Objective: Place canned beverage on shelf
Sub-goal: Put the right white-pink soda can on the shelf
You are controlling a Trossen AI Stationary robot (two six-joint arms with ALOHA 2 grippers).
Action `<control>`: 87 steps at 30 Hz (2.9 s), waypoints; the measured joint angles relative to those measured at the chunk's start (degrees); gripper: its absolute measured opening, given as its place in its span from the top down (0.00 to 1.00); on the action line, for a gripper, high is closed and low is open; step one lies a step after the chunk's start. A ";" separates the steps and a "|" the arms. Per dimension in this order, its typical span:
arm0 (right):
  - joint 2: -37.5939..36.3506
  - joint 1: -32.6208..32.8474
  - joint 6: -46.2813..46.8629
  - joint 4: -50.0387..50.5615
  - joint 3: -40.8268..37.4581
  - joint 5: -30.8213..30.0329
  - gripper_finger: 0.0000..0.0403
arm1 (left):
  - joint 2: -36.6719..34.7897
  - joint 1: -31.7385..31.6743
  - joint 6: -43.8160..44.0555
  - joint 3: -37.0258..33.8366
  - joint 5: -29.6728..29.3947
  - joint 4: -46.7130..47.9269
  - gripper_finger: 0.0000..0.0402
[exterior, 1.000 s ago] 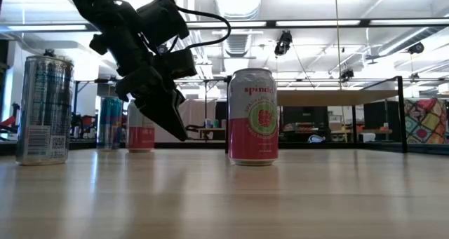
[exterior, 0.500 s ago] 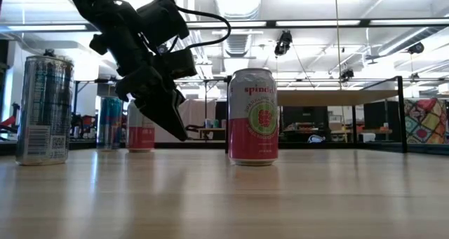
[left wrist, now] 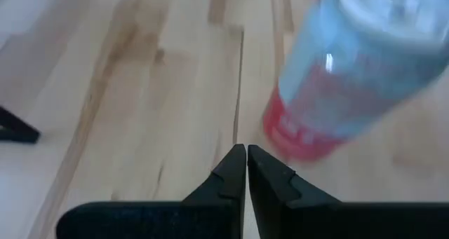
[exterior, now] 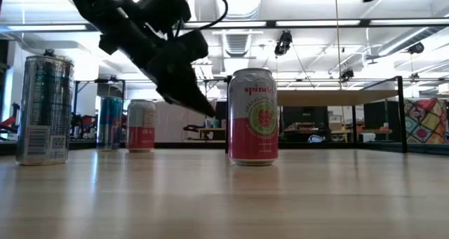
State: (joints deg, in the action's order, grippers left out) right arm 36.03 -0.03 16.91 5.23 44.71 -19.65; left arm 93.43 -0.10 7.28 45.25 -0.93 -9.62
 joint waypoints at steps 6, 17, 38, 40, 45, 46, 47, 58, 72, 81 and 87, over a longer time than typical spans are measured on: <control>8.88 0.15 17.11 -1.13 0.00 3.62 0.94 | -1.08 -0.17 16.26 1.02 0.62 -1.63 1.00; 19.67 0.13 30.05 -11.29 0.07 1.21 0.94 | -9.41 -0.72 10.95 11.80 15.16 12.71 1.00; 24.55 3.20 27.46 -29.75 -0.02 2.04 0.94 | -42.17 -1.16 10.84 -3.06 13.44 8.84 1.00; 26.37 3.76 24.73 -32.75 -0.02 3.26 0.94 | -44.10 -1.14 12.34 -5.65 13.44 5.75 1.00; 30.77 3.95 22.69 -37.51 -0.02 6.20 0.94 | -49.06 -1.14 17.07 -14.28 13.31 -9.68 1.00; 31.35 3.69 22.67 -38.57 -0.02 5.48 0.94 | -49.88 -1.13 17.75 -16.13 12.41 -12.19 1.00; 31.98 3.39 22.62 -39.82 -0.02 4.98 0.94 | -50.66 -1.09 18.49 -18.05 10.91 -14.48 1.00; 27.36 1.68 23.00 -32.47 -0.02 6.38 0.93 | -52.21 -1.18 22.11 -24.16 -1.34 -20.18 0.98; 20.12 -0.98 33.32 -4.94 0.00 7.75 0.49 | -41.53 -1.25 17.24 -9.26 -11.80 -3.18 0.61; 21.08 -0.89 33.85 28.12 11.06 13.64 0.44 | -35.30 -1.31 13.32 5.78 -16.56 14.44 0.51; 27.23 1.65 30.26 53.56 26.33 13.76 0.44 | -36.99 -1.31 11.74 7.07 -16.92 17.71 0.51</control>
State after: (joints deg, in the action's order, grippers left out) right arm 63.25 1.61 47.17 58.79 71.04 -5.89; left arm 56.43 -1.41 19.02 52.32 -17.85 8.09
